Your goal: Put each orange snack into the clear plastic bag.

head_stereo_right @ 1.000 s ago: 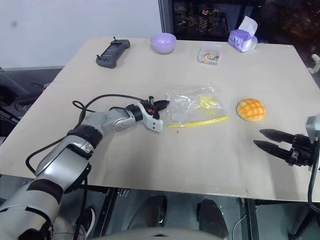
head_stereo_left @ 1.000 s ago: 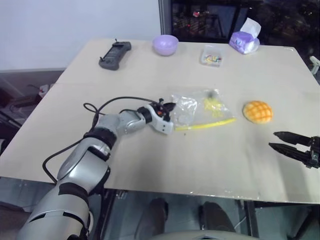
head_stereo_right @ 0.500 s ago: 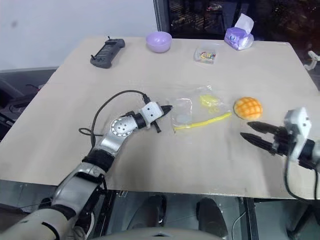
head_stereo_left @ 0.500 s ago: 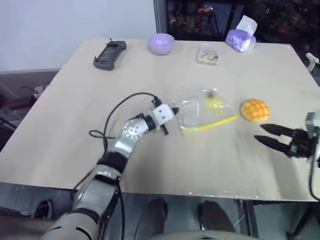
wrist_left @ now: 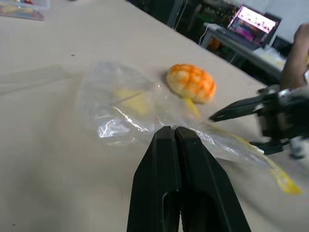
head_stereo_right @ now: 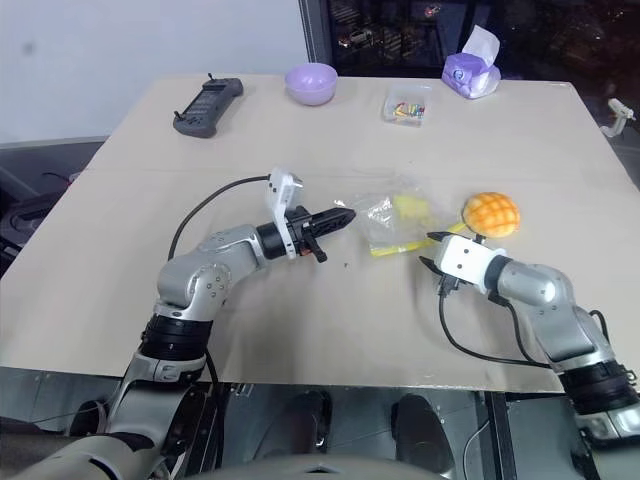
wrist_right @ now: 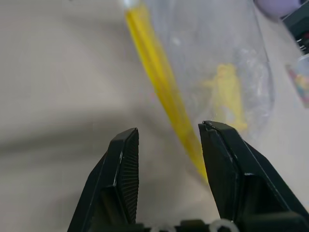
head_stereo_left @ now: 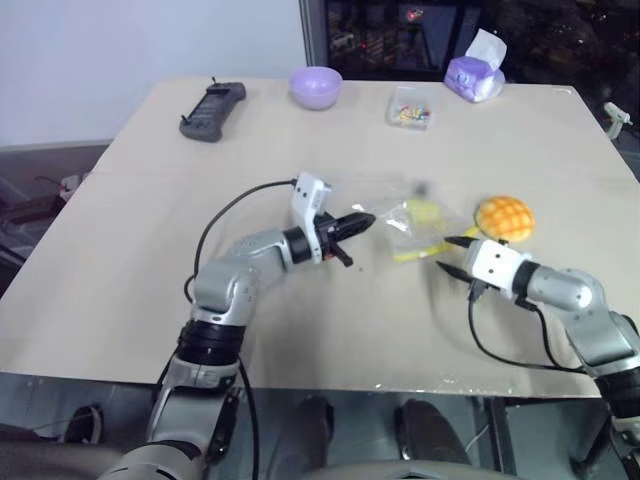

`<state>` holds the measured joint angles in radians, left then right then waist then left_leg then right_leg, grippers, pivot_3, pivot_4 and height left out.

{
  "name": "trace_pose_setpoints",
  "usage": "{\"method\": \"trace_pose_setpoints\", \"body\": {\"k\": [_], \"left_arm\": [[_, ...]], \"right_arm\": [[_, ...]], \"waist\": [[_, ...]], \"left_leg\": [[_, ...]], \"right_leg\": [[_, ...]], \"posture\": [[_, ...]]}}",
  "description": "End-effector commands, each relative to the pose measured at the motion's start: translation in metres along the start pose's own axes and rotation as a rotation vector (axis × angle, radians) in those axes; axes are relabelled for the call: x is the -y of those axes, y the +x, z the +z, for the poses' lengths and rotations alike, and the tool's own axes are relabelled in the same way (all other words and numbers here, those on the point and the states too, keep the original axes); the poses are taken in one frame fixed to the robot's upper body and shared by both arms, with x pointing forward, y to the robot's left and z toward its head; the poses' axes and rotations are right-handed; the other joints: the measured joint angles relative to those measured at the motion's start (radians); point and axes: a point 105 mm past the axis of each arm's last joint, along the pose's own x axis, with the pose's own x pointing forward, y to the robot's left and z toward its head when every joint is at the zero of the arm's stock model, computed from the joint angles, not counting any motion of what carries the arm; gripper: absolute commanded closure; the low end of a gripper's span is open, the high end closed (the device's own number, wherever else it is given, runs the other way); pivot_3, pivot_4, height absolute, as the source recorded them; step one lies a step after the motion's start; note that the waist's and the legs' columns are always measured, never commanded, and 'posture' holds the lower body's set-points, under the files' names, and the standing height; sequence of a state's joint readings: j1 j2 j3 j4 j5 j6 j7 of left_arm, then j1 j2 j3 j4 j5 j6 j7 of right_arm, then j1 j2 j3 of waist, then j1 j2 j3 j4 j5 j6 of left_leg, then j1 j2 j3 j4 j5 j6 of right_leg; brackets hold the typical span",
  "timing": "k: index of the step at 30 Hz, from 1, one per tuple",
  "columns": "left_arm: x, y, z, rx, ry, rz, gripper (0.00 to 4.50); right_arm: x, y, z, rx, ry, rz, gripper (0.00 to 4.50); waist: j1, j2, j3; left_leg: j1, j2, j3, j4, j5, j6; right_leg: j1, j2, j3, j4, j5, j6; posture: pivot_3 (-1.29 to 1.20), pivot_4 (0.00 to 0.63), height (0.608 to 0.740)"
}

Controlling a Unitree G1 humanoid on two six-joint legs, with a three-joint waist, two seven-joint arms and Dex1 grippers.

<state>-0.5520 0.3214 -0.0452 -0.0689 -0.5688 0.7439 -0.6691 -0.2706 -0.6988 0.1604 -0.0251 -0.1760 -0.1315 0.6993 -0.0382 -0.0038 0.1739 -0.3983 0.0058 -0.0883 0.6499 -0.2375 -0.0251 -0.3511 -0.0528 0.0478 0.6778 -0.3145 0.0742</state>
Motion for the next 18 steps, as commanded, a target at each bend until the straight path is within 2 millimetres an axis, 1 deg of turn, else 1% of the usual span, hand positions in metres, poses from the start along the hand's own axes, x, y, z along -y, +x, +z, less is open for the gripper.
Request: {"method": "trace_pose_setpoints", "body": {"k": [1, 5, 10, 11, 15, 18], "left_arm": [[0.008, -0.003, 0.012, 0.031, 0.009, -0.025, 4.42], [0.013, -0.005, 0.008, 0.001, 0.037, -0.050, 4.42], [0.012, -0.007, 0.008, 0.002, 0.048, -0.041, 4.42], [0.010, -0.007, 0.008, 0.004, 0.048, -0.036, 4.50], [0.003, -0.011, 0.006, -0.005, 0.080, 0.000, 4.50], [-0.005, -0.013, 0.005, -0.007, 0.103, 0.036, 4.50]], "right_arm": [[0.012, 0.009, -0.003, -0.015, -0.086, -0.075, 2.31], [0.030, 0.016, -0.013, -0.046, -0.084, -0.177, 2.31], [0.039, 0.015, -0.025, -0.073, -0.072, -0.217, 2.31], [0.041, 0.015, -0.027, -0.078, -0.077, -0.224, 2.92], [0.042, 0.012, -0.031, -0.081, -0.073, -0.229, 4.48], [0.045, 0.013, -0.028, -0.072, -0.073, -0.237, 4.48]], "waist": [[0.001, 0.000, 0.000], [0.000, 0.000, 0.000], [0.001, 0.000, 0.000], [0.001, 0.000, 0.000], [-0.001, 0.000, 0.000], [-0.003, 0.000, 0.000]], "left_leg": [[0.000, 0.000, 0.000, 0.000, 0.000, 0.000], [0.000, 0.000, 0.001, 0.000, 0.002, -0.004], [0.000, 0.000, 0.001, 0.000, 0.002, -0.004], [0.000, 0.000, 0.001, 0.000, 0.002, -0.004], [0.000, 0.000, 0.001, 0.000, 0.002, -0.004], [0.000, 0.000, 0.002, 0.000, 0.002, -0.003]], "right_leg": [[0.000, 0.000, 0.000, 0.000, 0.000, 0.000], [0.000, 0.000, 0.001, 0.000, 0.000, 0.000], [0.000, 0.000, 0.001, 0.000, 0.000, 0.000], [0.000, 0.000, 0.001, -0.001, 0.000, 0.000], [0.000, 0.000, 0.002, -0.001, 0.000, 0.000], [0.000, 0.000, 0.002, 0.000, 0.000, 0.000]], "posture": [[0.00, 0.150, 0.740], [0.00, 0.150, 0.740], [0.00, 0.150, 0.740], [0.00, 0.150, 0.740], [0.00, 0.150, 0.740], [0.00, 0.150, 0.740]]}}
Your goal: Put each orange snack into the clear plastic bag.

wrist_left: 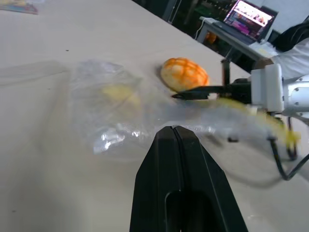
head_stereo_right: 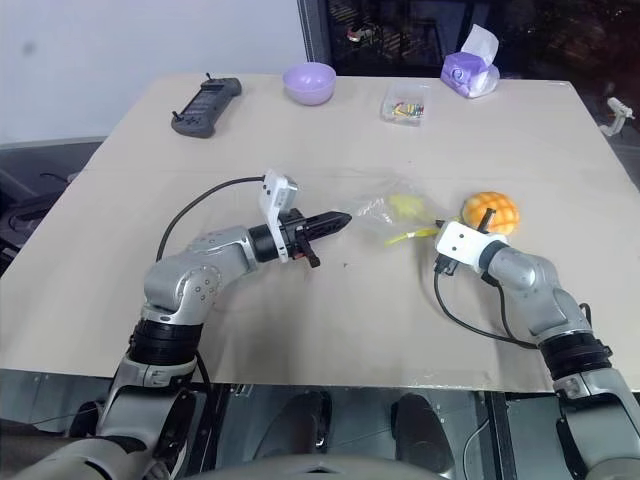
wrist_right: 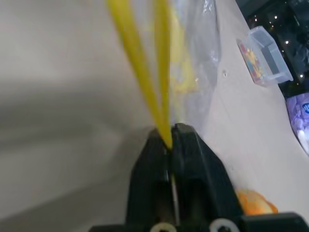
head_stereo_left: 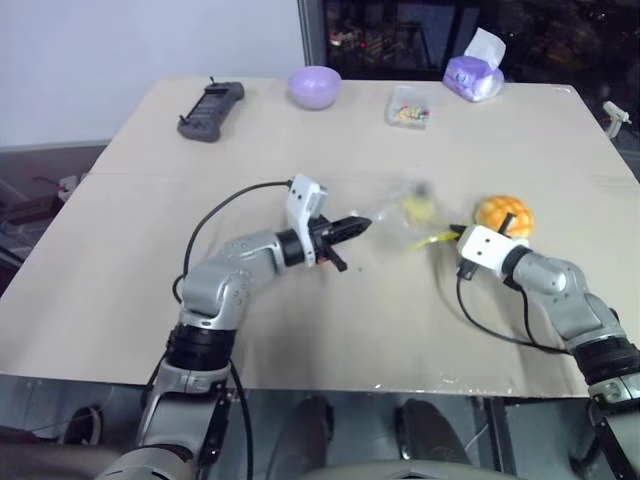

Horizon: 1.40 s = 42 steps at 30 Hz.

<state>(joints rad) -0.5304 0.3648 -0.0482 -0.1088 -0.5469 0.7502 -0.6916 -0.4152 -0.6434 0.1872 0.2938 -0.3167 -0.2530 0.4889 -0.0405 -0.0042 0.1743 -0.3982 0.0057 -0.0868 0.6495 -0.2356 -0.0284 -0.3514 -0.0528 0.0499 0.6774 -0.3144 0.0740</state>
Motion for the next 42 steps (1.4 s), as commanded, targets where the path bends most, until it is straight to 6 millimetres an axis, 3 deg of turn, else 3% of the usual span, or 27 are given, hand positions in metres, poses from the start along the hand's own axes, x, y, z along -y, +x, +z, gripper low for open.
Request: {"method": "trace_pose_setpoints", "body": {"k": [1, 4, 6, 10, 14, 17, 20, 27, 31, 37, 42], "left_arm": [[-0.008, -0.004, 0.006, 0.023, 0.071, 0.045, 4.50], [-0.025, -0.004, 0.009, 0.028, 0.102, 0.140, 4.50], [-0.038, -0.005, 0.021, 0.061, 0.185, 0.226, 4.50], [-0.040, -0.012, 0.038, 0.060, 0.274, 0.196, 4.50], [-0.043, -0.023, 0.054, 0.079, 0.415, 0.205, 3.42], [-0.044, -0.027, 0.077, 0.119, 0.531, 0.211, 2.09], [-0.031, -0.025, 0.095, 0.145, 0.588, 0.159, 2.09], [-0.010, -0.012, 0.065, -0.017, 0.786, 0.053, 2.09], [-0.003, -0.003, 0.031, -0.180, 0.951, 0.039, 2.09], [0.005, 0.009, 0.030, -0.183, 0.968, 0.100, 2.09], [-0.008, 0.006, 0.035, -0.201, 1.013, 0.196, 2.09]], "right_arm": [[0.022, -0.002, 0.010, 0.040, -0.017, -0.072, 4.48], [0.030, 0.002, 0.022, 0.061, -0.050, -0.071, 4.48], [0.036, 0.006, 0.034, 0.069, -0.084, -0.046, 4.48], [0.049, 0.017, 0.049, 0.017, -0.202, -0.022, 4.48], [0.061, 0.026, 0.064, -0.008, -0.236, -0.032, 4.50], [0.066, 0.037, 0.076, -0.039, -0.298, -0.031, 4.50], [0.070, 0.046, 0.080, -0.090, -0.288, -0.041, 4.50], [0.074, 0.059, 0.080, -0.187, -0.285, -0.043, 4.50], [0.081, 0.067, 0.083, -0.231, -0.264, -0.110, 4.50], [0.078, 0.072, 0.083, -0.268, -0.313, -0.162, 4.50], [0.072, 0.073, 0.084, -0.262, -0.294, -0.146, 4.50]], "waist": [[0.000, 0.000, 0.000], [0.000, 0.000, 0.000], [0.000, 0.000, 0.000], [0.000, -0.001, 0.001], [-0.001, -0.001, 0.001], [0.000, -0.001, 0.001], [0.000, -0.001, 0.001], [-0.001, -0.001, 0.001], [-0.004, -0.001, 0.001], [-0.001, -0.001, 0.001], [-0.004, -0.001, 0.001]], "left_leg": [[0.000, 0.000, 0.000, 0.000, 0.000, 0.000], [0.000, 0.000, 0.000, 0.000, 0.000, 0.000], [0.000, 0.000, 0.000, 0.000, 0.000, 0.001], [-0.001, 0.000, 0.000, 0.000, 0.000, 0.000], [-0.004, 0.000, 0.002, -0.002, 0.000, -0.001], [-0.010, 0.000, 0.002, -0.001, 0.001, -0.001], [-0.020, 0.000, 0.002, 0.002, 0.001, -0.002], [-0.022, 0.000, 0.003, -0.001, 0.001, -0.002], [-0.022, 0.000, 0.003, -0.001, 0.001, -0.002], [-0.021, 0.000, 0.003, 0.000, 0.001, -0.002], [-0.021, 0.000, 0.003, 0.000, 0.001, -0.002]], "right_leg": [[0.000, 0.000, 0.000, 0.000, 0.000, 0.000], [0.000, 0.000, 0.000, 0.000, 0.000, 0.000], [0.000, 0.000, 0.000, 0.000, 0.000, 0.000], [-0.003, 0.000, 0.000, 0.001, 0.000, 0.000], [-0.007, 0.000, 0.003, 0.001, 0.000, 0.000], [-0.014, 0.000, 0.003, 0.001, 0.000, 0.000], [-0.024, 0.000, 0.003, 0.004, 0.000, 0.000], [-0.025, 0.000, 0.003, 0.001, 0.000, 0.000], [-0.026, 0.000, 0.003, 0.003, 0.000, 0.000], [-0.026, 0.001, 0.004, 0.004, 0.000, 0.000], [-0.026, 0.001, 0.004, 0.004, 0.000, 0.000]], "posture": [[0.00, 0.150, 0.740], [0.00, 0.150, 0.740], [0.00, 0.150, 0.740], [0.00, 0.150, 0.740], [0.00, 0.150, 0.740], [0.00, 0.150, 0.740], [0.00, 0.150, 0.740], [0.00, 0.150, 0.740], [0.00, 0.150, 0.740], [0.00, 0.150, 0.740], [0.00, 0.150, 0.740]]}}
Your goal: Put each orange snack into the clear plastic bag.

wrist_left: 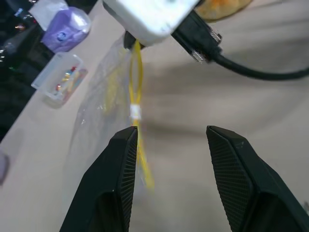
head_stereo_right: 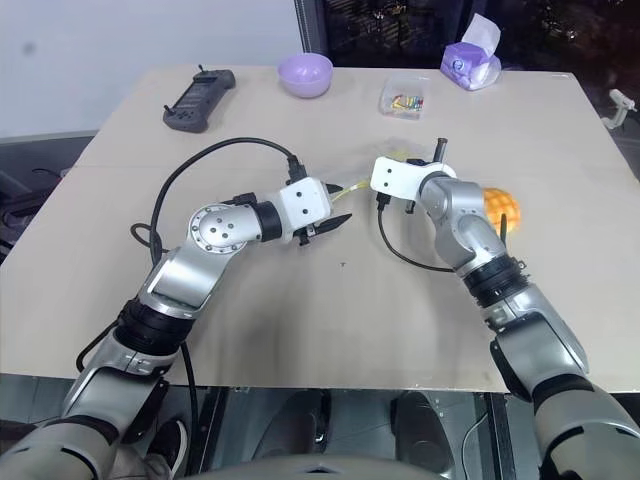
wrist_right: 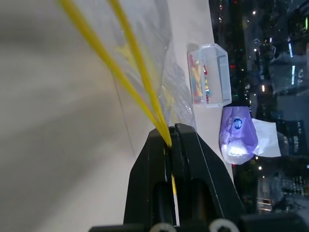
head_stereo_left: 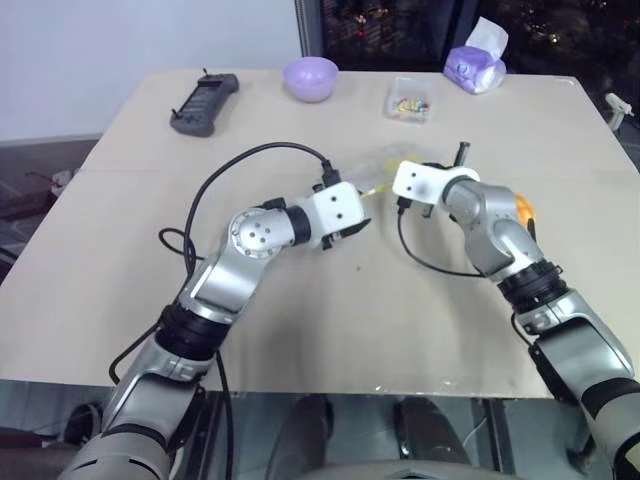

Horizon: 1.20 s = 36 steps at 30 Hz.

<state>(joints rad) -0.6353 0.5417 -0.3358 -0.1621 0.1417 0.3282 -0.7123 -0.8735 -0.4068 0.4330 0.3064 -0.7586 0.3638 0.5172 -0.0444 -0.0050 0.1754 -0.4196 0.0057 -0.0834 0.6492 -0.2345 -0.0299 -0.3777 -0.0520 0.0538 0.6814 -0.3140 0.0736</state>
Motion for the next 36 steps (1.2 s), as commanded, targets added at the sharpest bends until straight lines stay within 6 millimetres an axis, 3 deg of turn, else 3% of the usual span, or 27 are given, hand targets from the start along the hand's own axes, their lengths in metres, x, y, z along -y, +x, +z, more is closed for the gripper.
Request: {"method": "trace_pose_setpoints", "body": {"k": [1, 10, 25, 26, 28, 31, 36], "left_arm": [[-0.012, -0.004, 0.004, -0.004, 0.024, 0.070, 2.09], [-0.009, 0.006, -0.009, -0.033, 0.010, 0.080, 2.09], [-0.008, 0.010, -0.007, 0.004, -0.034, 0.076, 2.09], [-0.008, 0.010, -0.008, 0.004, -0.035, 0.074, 2.62], [-0.009, 0.010, -0.009, -0.001, -0.036, 0.082, 3.11], [-0.011, 0.011, -0.012, -0.016, -0.021, 0.093, 4.45], [-0.013, 0.012, -0.015, -0.021, -0.011, 0.099, 4.45]], "right_arm": [[0.008, -0.003, 0.006, 0.017, -0.013, -0.035, 4.50], [0.010, -0.004, 0.013, 0.031, -0.019, -0.039, 4.50], [0.005, -0.005, 0.018, 0.043, -0.022, -0.027, 4.50], [0.005, -0.005, 0.018, 0.043, -0.022, -0.028, 4.50], [0.006, -0.005, 0.019, 0.045, -0.021, -0.030, 4.50], [0.006, -0.006, 0.020, 0.047, -0.020, -0.030, 4.50], [0.005, -0.007, 0.019, 0.046, -0.017, -0.029, 4.50]], "waist": [[-0.001, 0.000, 0.000], [0.000, 0.000, 0.000], [0.000, 0.000, 0.000], [0.000, 0.000, 0.000], [0.000, 0.000, 0.000], [0.000, 0.000, 0.000], [0.000, 0.000, 0.000]], "left_leg": [[0.000, 0.000, 0.000, 0.000, 0.000, 0.000], [0.000, 0.000, 0.000, 0.000, 0.000, 0.000], [0.000, 0.000, 0.000, 0.001, 0.000, 0.000], [0.000, 0.000, 0.000, 0.001, 0.000, 0.000], [0.000, 0.000, 0.000, 0.001, 0.000, 0.000], [0.000, 0.000, 0.000, 0.001, 0.000, 0.000], [0.000, 0.000, 0.000, 0.001, 0.000, 0.000]], "right_leg": [[0.000, 0.000, 0.000, 0.000, 0.000, 0.000], [0.000, 0.000, 0.000, 0.000, 0.000, 0.000], [0.000, 0.000, 0.000, 0.001, 0.000, 0.000], [0.000, 0.000, 0.000, 0.001, 0.000, 0.000], [0.000, 0.000, 0.000, 0.001, 0.000, 0.000], [0.000, 0.000, 0.000, 0.001, 0.000, 0.000], [0.000, 0.000, 0.000, 0.002, 0.000, 0.000]], "posture": [[0.00, 0.150, 0.740], [0.00, 0.150, 0.740], [0.00, 0.150, 0.740], [0.00, 0.150, 0.740], [0.00, 0.150, 0.740], [0.00, 0.150, 0.740], [0.00, 0.150, 0.740]]}}
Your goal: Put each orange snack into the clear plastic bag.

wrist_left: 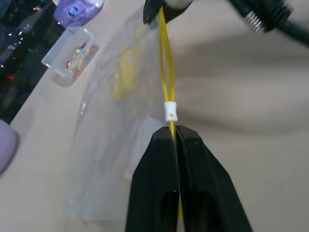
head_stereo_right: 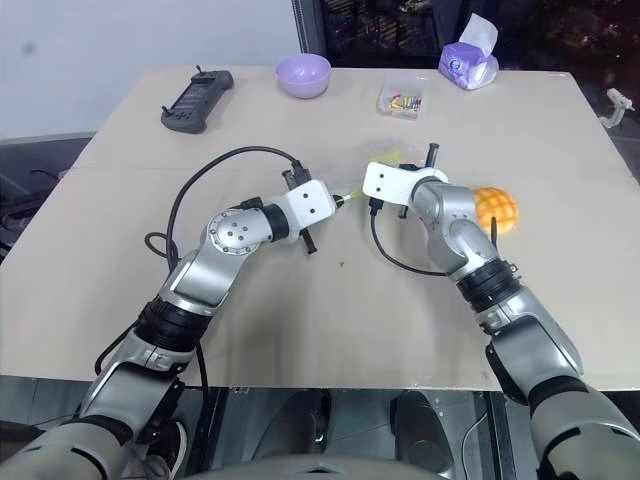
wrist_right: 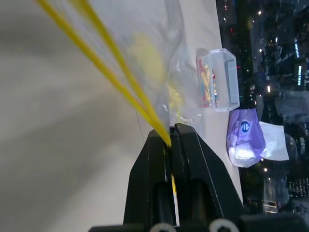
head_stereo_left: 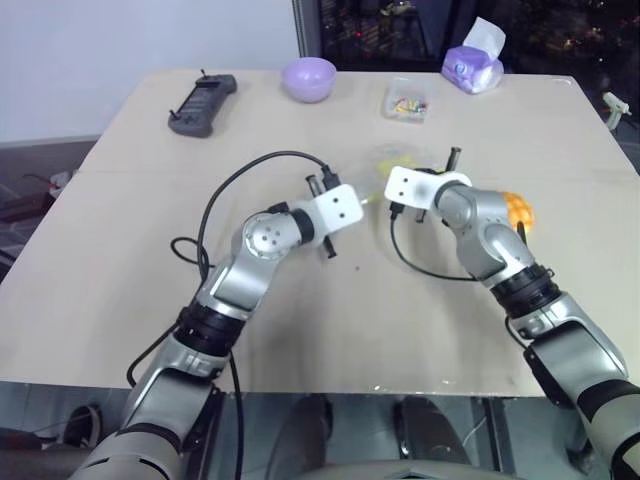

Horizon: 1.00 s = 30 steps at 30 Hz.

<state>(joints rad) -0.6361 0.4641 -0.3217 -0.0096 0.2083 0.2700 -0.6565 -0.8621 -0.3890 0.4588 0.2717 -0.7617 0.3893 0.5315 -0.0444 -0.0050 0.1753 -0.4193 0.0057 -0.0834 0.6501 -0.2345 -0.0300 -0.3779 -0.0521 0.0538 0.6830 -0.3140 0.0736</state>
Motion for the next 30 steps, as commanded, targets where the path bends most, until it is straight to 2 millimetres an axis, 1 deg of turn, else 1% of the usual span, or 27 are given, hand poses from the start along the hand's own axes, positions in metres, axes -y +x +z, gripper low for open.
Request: {"method": "trace_pose_setpoints", "body": {"k": [1, 8, 12, 13, 14, 17, 18, 19, 20, 25, 27, 30], "left_arm": [[-0.013, -0.002, 0.008, 0.031, 0.038, 0.049, 4.45], [-0.017, -0.001, 0.003, 0.017, 0.097, 0.087, 4.45], [-0.013, -0.002, -0.005, -0.007, 0.120, 0.083, 4.45], [-0.012, -0.003, -0.007, -0.009, 0.117, 0.080, 4.45], [-0.010, -0.003, -0.006, 0.007, 0.064, 0.073, 4.45], [-0.011, -0.006, -0.004, 0.030, 0.009, 0.087, 3.51], [-0.011, -0.006, -0.004, 0.026, 0.017, 0.091, 2.89], [-0.011, -0.005, -0.005, 0.021, 0.020, 0.092, 2.48], [-0.010, -0.005, -0.007, 0.010, 0.020, 0.086, 2.28], [-0.003, -0.002, -0.005, 0.019, -0.019, 0.065, 2.28], [-0.005, -0.002, -0.002, 0.030, -0.036, 0.074, 2.28], [-0.012, -0.003, 0.004, 0.058, -0.043, 0.106, 2.28]], "right_arm": [[0.012, -0.006, 0.008, 0.025, -0.015, -0.047, 4.50], [0.010, -0.008, 0.008, 0.033, -0.021, -0.038, 4.50], [0.009, -0.008, 0.011, 0.038, -0.021, -0.039, 4.50], [0.010, -0.009, 0.011, 0.040, -0.021, -0.040, 4.50], [0.010, -0.009, 0.012, 0.041, -0.020, -0.040, 4.50], [0.010, -0.009, 0.012, 0.043, -0.020, -0.040, 4.50], [0.009, -0.009, 0.012, 0.042, -0.020, -0.040, 4.50], [0.009, -0.009, 0.012, 0.042, -0.020, -0.040, 4.50], [0.009, -0.009, 0.012, 0.042, -0.021, -0.039, 4.50], [0.010, -0.009, 0.011, 0.038, -0.020, -0.040, 4.50], [0.009, -0.009, 0.010, 0.036, -0.020, -0.039, 4.50], [0.008, -0.009, 0.010, 0.034, -0.021, -0.036, 4.50]], "waist": [[0.000, 0.000, 0.000], [0.000, 0.000, 0.000], [0.000, 0.000, 0.000], [0.000, 0.000, 0.000], [0.000, 0.000, 0.000], [0.000, 0.000, 0.000], [0.000, 0.000, 0.000], [0.000, 0.000, 0.000], [0.000, 0.000, 0.000], [0.000, 0.000, 0.000], [0.000, 0.000, 0.000], [0.000, 0.000, 0.000]], "left_leg": [[0.000, 0.000, 0.000, 0.000, 0.000, 0.000], [0.000, 0.000, 0.000, 0.001, 0.000, 0.000], [0.000, 0.000, 0.000, 0.001, 0.000, 0.000], [0.000, 0.000, 0.000, 0.001, 0.000, 0.000], [0.000, 0.000, 0.000, 0.001, 0.000, 0.000], [0.001, 0.000, 0.000, 0.001, 0.000, 0.000], [0.001, 0.000, 0.000, 0.001, 0.000, 0.000], [0.001, 0.000, 0.000, 0.001, 0.000, 0.000], [0.001, 0.000, 0.000, 0.001, 0.000, 0.000], [0.001, 0.000, 0.000, 0.002, 0.000, 0.000], [0.001, 0.000, 0.000, 0.003, 0.000, 0.000], [0.001, 0.000, 0.000, 0.003, 0.000, 0.000]], "right_leg": [[0.000, 0.000, 0.000, 0.000, 0.000, 0.000], [0.000, 0.000, 0.000, 0.001, 0.000, 0.000], [0.000, 0.000, 0.000, 0.001, 0.000, 0.000], [0.000, 0.000, 0.000, 0.001, 0.000, 0.000], [0.000, 0.000, 0.000, 0.002, 0.000, 0.000], [0.000, 0.000, 0.000, 0.002, 0.000, 0.000], [0.000, 0.000, 0.000, 0.002, 0.000, 0.000], [0.000, 0.000, 0.000, 0.003, 0.000, 0.000], [0.000, 0.000, 0.000, 0.003, 0.000, 0.000], [0.000, 0.000, 0.000, 0.005, 0.000, 0.000], [0.000, 0.000, 0.000, 0.006, 0.000, 0.000], [0.000, 0.000, 0.000, 0.006, 0.000, 0.000]], "posture": [[0.00, 0.150, 0.740], [0.00, 0.150, 0.740], [0.00, 0.150, 0.740], [0.00, 0.150, 0.740], [0.00, 0.150, 0.740], [0.00, 0.150, 0.740], [0.00, 0.150, 0.740], [0.00, 0.150, 0.740], [0.00, 0.150, 0.740], [0.00, 0.150, 0.740], [0.00, 0.150, 0.740], [0.00, 0.150, 0.740]]}}
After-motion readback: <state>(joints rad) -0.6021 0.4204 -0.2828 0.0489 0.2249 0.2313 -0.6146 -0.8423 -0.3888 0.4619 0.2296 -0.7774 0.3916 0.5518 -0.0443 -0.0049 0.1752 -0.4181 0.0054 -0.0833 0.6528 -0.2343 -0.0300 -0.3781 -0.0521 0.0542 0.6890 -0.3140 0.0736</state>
